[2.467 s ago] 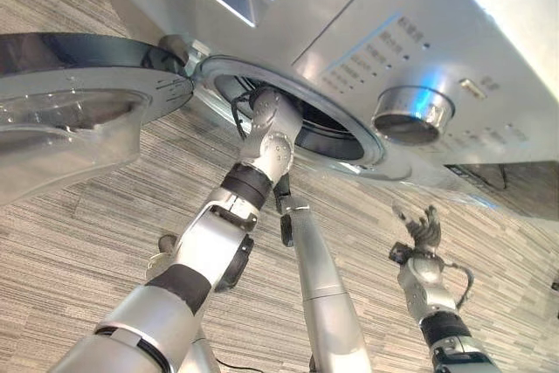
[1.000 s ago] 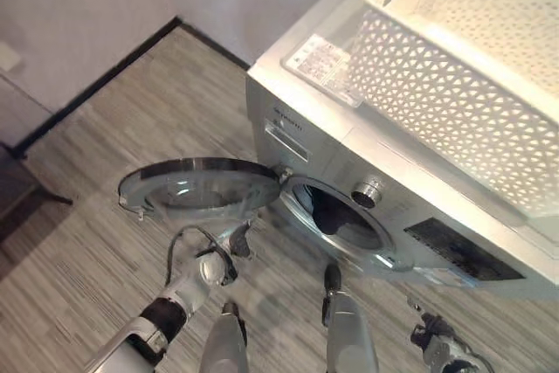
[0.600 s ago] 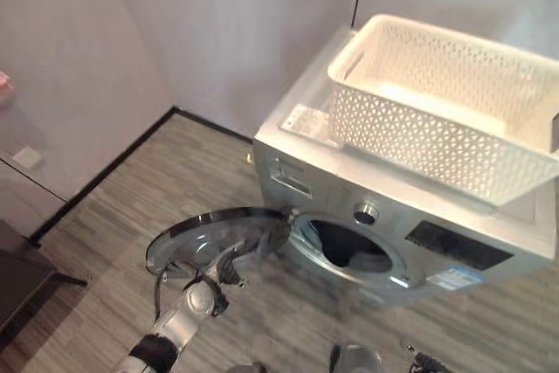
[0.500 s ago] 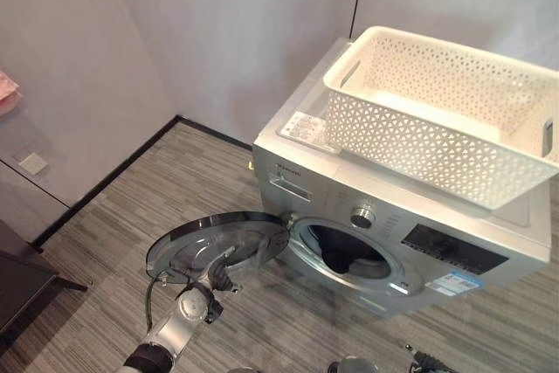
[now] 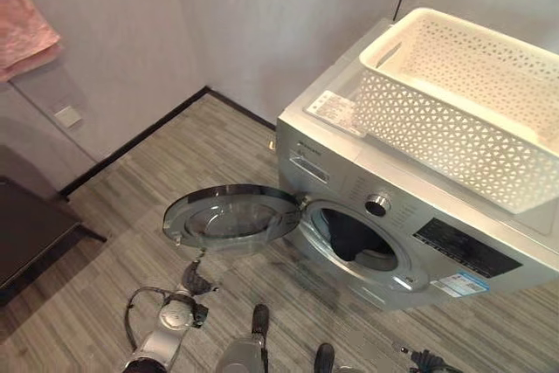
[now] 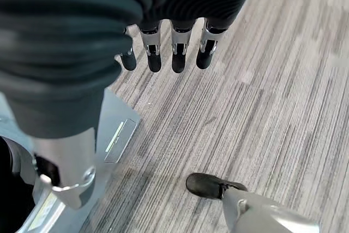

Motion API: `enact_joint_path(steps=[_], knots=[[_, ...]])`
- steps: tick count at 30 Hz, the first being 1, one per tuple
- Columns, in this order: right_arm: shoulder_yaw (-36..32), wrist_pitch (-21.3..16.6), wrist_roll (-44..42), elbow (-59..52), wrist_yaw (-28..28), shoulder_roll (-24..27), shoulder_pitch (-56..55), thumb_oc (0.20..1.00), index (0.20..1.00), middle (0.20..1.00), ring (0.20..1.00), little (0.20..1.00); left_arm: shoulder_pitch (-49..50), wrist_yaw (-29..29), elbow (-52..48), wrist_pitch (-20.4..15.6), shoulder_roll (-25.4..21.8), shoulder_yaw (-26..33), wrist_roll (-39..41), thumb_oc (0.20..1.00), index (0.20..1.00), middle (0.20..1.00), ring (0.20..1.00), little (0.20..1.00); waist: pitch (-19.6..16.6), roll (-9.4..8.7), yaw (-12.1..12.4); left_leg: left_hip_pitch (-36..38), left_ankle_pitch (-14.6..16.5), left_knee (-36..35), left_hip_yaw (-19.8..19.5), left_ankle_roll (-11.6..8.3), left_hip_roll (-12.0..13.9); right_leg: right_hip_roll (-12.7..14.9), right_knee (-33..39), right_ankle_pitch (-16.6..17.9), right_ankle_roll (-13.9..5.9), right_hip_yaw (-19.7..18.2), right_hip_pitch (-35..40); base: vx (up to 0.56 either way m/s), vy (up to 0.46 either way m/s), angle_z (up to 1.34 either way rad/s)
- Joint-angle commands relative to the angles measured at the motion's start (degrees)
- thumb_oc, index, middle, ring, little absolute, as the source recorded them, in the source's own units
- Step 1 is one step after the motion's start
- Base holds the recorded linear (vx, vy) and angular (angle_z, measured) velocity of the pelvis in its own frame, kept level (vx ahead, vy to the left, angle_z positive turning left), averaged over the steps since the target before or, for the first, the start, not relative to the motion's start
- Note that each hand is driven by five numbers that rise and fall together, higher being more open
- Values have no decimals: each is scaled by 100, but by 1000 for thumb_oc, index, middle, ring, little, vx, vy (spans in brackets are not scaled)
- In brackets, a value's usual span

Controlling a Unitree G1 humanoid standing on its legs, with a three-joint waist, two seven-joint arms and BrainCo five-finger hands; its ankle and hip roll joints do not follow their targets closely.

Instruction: Grab the laundry basket,head to the washer,open it,put in the laundry and shut it.

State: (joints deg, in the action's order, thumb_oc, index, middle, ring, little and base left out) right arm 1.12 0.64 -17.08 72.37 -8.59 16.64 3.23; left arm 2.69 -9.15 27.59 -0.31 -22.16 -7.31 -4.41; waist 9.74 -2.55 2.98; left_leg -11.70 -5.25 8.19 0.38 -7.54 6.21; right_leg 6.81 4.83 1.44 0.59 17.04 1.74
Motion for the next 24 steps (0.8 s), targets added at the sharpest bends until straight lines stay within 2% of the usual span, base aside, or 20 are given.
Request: enact_joint_path(steps=[1, 3, 4, 6, 8, 9, 10, 12, 13, 14, 17, 19, 22, 23, 24], knots=[[-254, -168, 73, 234, 70, 168, -308, 1000, 1000, 1000, 1000, 1000, 162, -656, -1059, -521, -222, 943, -51, 1000, 1000, 1000, 1000, 1000, -447, 364, -126, 584, -223, -514, -278, 55, 949, -121, -504, -1085, -494, -71, 101, 181, 189, 17], [-369, -185, -11, 271, 106, 165, -421, 1000, 1000, 1000, 1000, 1000, 57, -876, -1199, -527, -372, 1277, -135, 1000, 1000, 1000, 1000, 1000, -522, 464, -199, 696, -256, -767, -116, -63, 920, -118, -484, -1070, -502, -20, 205, 116, 146, 49], [-370, -185, -11, 271, 106, 164, -414, 1000, 1000, 1000, 1000, 1000, 55, -875, -1205, -522, -372, 1281, -136, 1000, 1000, 1000, 1000, 1000, -520, 465, -206, 682, -287, -781, -124, -57, 916, -118, -474, -1043, -503, -11, 195, 87, 129, 53], [-385, -161, -12, 297, 160, 183, -451, 1000, 1000, 1000, 1000, 1000, -92, -1061, -1130, -458, -616, 1543, -279, 1000, 1000, 1000, 1000, 1000, -597, 527, -233, 841, -101, -996, -148, -88, 749, -53, -474, -1008, -541, -43, 267, 133, 171, 40], [-210, -108, 187, 292, 299, 237, -435, 1000, 1000, 1000, 1000, 1000, -647, -1192, -450, -401, -1089, 1578, -186, 1000, 1000, 1000, 1000, 1000, -716, 567, -341, 998, 20, -1165, 17, -88, 578, 78, -434, -876, -653, -68, 322, 131, 184, 12], [-218, -105, 188, 291, 300, 231, -427, 1000, 1000, 1000, 1000, 1000, -688, -1204, -402, -421, -1105, 1556, -174, 1000, 1000, 1000, 1000, 1000, -704, 556, -329, 1009, 19, -1173, 27, -83, 571, 85, -429, -872, -660, -75, 326, 74, 118, -13], [-143, -82, 300, 260, 334, 284, -367, 1000, 1000, 1000, 1000, 1000, -964, -1207, 66, -403, -1240, 1491, -8, 1000, 1000, 1000, 1000, 1000, -722, 561, -373, 1072, 61, -1241, 88, -63, 510, 118, -424, -827, -701, -122, 311, 69, 124, -18], [27, -88, 446, 145, 351, 353, -286, 1000, 1000, 1000, 1000, 1000, -1589, -1210, 989, -379, -1604, 1234, 266, 1000, 1000, 1000, 1000, 1000, -740, 562, -469, 1101, 121, -1303, 194, -30, 427, 181, -399, -729, -780, -206, 244, 62, 188, -23], [212, -125, 530, 9, 333, 437, -170, 1000, 1000, 1000, 1000, 1000, -2228, -1095, 1822, -355, -1885, 922, 558, 1000, 1000, 1000, 1000, 1000, -717, 546, -570, 1029, 176, -1319, 273, 3, 353, 239, -351, -603, -859, -285, 119, 15, 150, -22], [200, -124, 530, 11, 332, 430, -163, 1000, 1000, 1000, 1000, 1000, -2271, -1095, 1860, -373, -1895, 895, 570, 1000, 1000, 1000, 1000, 1000, -717, 539, -556, 1020, 176, -1319, 278, 6, 350, 242, -350, -599, -862, -289, 108, -38, 139, -22], [459, -187, 574, -190, 279, 551, 109, 1000, 1000, 1000, 1000, 1000, -3397, -882, 3050, -365, -2167, 160, 758, 1000, 1000, 1000, 1000, 1000, -564, 481, -714, 723, 177, -1319, 354, 53, 284, 294, -268, -371, -952, -392, -289, -162, 97, -17], [650, -252, 526, -425, 238, 622, 360, 1000, 1000, 1000, 1000, 1000, -4203, -696, 3786, -397, -2125, -206, 1063, 1000, 1000, 1000, 1000, 1000, -363, 379, -825, 348, 153, -1319, 383, 77, 259, 307, -197, -184, -1009, -495, -677, -263, 91, -20], [887, -329, 478, -831, 239, 734, 540, 1000, 1000, 1000, 1000, 1000, -5079, -518, 4259, -415, -2174, -720, 1221, 1000, 1000, 1000, 1000, 1000, -156, 205, -932, -186, 51, -1319, 370, 95, 221, 307, -127, 32, -1033, -598, -1184, -222, 55, -8], [1021, -342, 531, -997, 268, 762, 542, 1000, 1000, 1000, 1000, 1000, -5317, -459, 4385, -421, -2183, -886, 1233, 1000, 1000, 1000, 1000, 1000, -126, 127, -972, -366, 5, -1319, 354, 96, 202, 313, -117, 109, -1042, -627, -1367, -174, 46, -1], [1256, -378, 648, -1299, 334, 826, 395, 1000, 1000, 1000, 1000, 1000, -5699, -412, 4541, -445, -2226, -1093, 1288, 1000, 1000, 1000, 1000, 1000, -37, -28, -1047, -571, -41, -1319, 346, 98, 197, 304, -89, 203, -1065, -686, -1564, -103, 36, -2]])
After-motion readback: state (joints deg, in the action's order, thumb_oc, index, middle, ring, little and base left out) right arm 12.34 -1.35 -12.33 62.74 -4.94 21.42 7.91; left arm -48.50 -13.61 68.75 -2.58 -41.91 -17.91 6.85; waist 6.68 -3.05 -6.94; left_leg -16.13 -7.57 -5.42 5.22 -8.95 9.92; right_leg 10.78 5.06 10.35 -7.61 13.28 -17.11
